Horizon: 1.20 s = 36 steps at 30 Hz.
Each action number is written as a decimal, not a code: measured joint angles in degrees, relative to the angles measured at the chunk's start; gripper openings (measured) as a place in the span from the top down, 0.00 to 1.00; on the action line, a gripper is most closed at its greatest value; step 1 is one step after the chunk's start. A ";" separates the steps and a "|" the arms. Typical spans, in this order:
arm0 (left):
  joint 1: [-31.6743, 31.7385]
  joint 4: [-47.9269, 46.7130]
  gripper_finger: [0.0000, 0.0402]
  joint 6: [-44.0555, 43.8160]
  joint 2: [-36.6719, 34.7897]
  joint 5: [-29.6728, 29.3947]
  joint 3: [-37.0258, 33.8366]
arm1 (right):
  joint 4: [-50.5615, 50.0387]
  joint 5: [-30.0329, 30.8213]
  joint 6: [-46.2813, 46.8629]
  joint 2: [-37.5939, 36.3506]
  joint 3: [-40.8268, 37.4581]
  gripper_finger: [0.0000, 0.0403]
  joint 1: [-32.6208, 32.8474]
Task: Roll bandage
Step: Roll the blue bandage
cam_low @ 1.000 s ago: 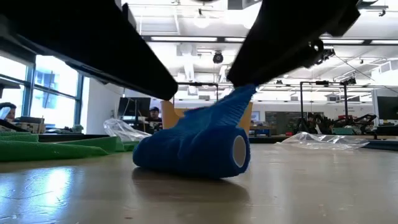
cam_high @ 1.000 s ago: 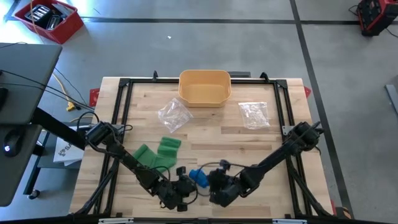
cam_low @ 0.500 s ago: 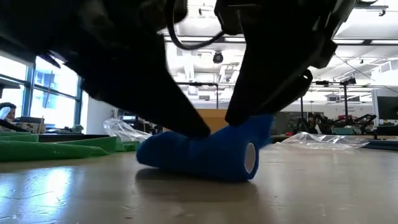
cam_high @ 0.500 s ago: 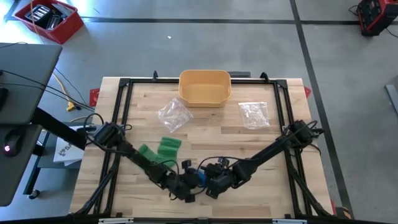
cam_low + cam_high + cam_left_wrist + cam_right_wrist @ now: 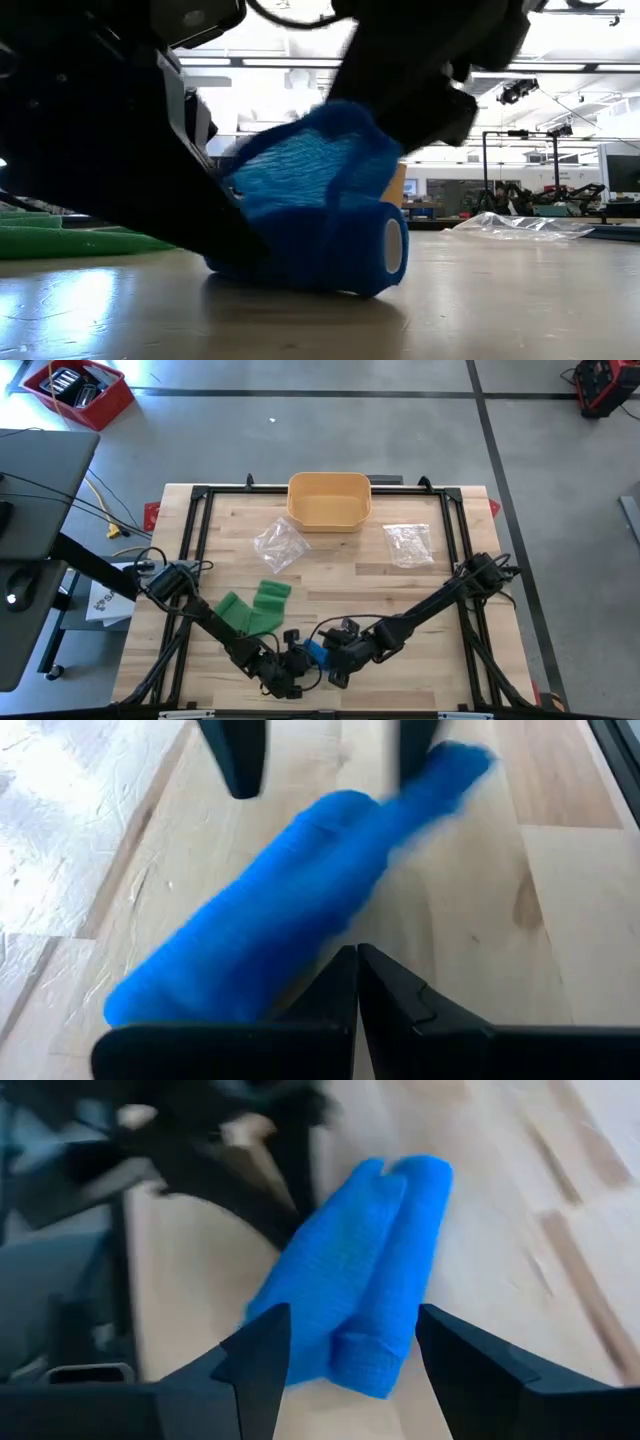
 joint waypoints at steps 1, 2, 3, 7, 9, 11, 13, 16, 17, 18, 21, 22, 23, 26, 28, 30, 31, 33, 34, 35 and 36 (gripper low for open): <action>0.05 0.02 0.98 -0.17 0.00 -0.07 0.00 | 1.27 -0.04 -1.26 0.00 0.00 0.48 0.08; 0.13 0.14 0.98 -0.44 0.00 -0.19 0.00 | 2.18 -0.10 -2.39 0.00 0.00 0.48 0.18; 0.13 0.16 0.98 -0.44 0.00 -0.28 0.02 | 2.74 -0.09 -3.34 0.00 0.00 0.48 0.31; 0.13 0.07 0.98 -0.44 -0.01 -0.35 0.01 | 3.17 -0.09 -4.11 0.00 0.00 0.48 0.50; 0.14 0.05 0.98 -0.44 -0.04 -0.40 0.00 | 3.17 -0.06 -4.70 0.00 0.00 0.48 0.79; 0.15 0.05 0.98 -0.44 -0.04 -0.48 0.00 | 3.18 0.17 -5.32 0.02 0.00 0.48 0.90; 0.15 0.07 0.98 -0.44 -0.04 -0.52 0.00 | 3.23 0.19 -6.20 0.18 0.00 0.48 1.28; 0.17 0.09 0.98 -0.46 -0.07 -0.54 0.02 | 3.15 0.09 -8.91 0.71 0.00 0.48 2.19; 0.17 0.09 0.98 -0.47 -0.07 -0.54 0.02 | 3.07 0.02 -9.93 0.79 0.00 0.48 2.58; 0.17 0.08 0.98 -0.51 -0.08 -0.56 0.02 | 3.08 0.12 -10.34 0.79 0.00 0.48 2.92; 0.17 0.07 0.98 -0.59 -0.13 -0.56 0.02 | 3.12 0.86 -9.96 0.76 0.00 0.48 3.71; 0.17 0.09 0.98 -0.59 -0.15 -0.58 0.02 | 3.06 1.39 -9.95 0.76 0.00 0.48 3.93; 0.17 0.11 0.98 -0.61 -0.15 -0.64 0.04 | 3.00 2.72 -9.93 0.76 0.00 0.48 4.13; 0.17 0.13 0.98 -0.58 -0.17 -0.69 0.04 | 2.95 7.70 -9.53 1.38 0.02 0.48 4.35; 0.20 0.13 0.98 -0.61 -0.17 -0.69 0.04 | 2.82 8.29 -8.78 2.16 0.02 0.49 4.31; 0.20 -0.12 0.98 -0.59 -0.17 -0.67 0.04 | 2.91 8.54 -8.57 2.59 0.00 0.54 4.14; 0.20 -0.06 0.98 -0.61 -0.17 -0.67 0.04 | 3.20 9.28 -8.59 2.62 0.00 0.58 4.15; 0.20 0.05 0.98 -0.61 -0.17 -0.67 0.04 | 3.41 10.95 -8.59 2.62 0.00 0.69 4.15; 0.20 0.03 0.98 -0.57 -0.17 -0.67 0.04 | 3.58 11.54 -8.66 2.64 0.00 0.76 4.15; 0.20 0.03 0.98 -0.57 -0.17 -0.66 0.04 | 3.83 11.93 -8.98 2.64 0.00 0.83 4.11; 0.20 0.05 0.98 -0.56 -0.17 -0.68 0.04 | 4.19 11.93 -9.39 2.64 0.00 0.90 4.08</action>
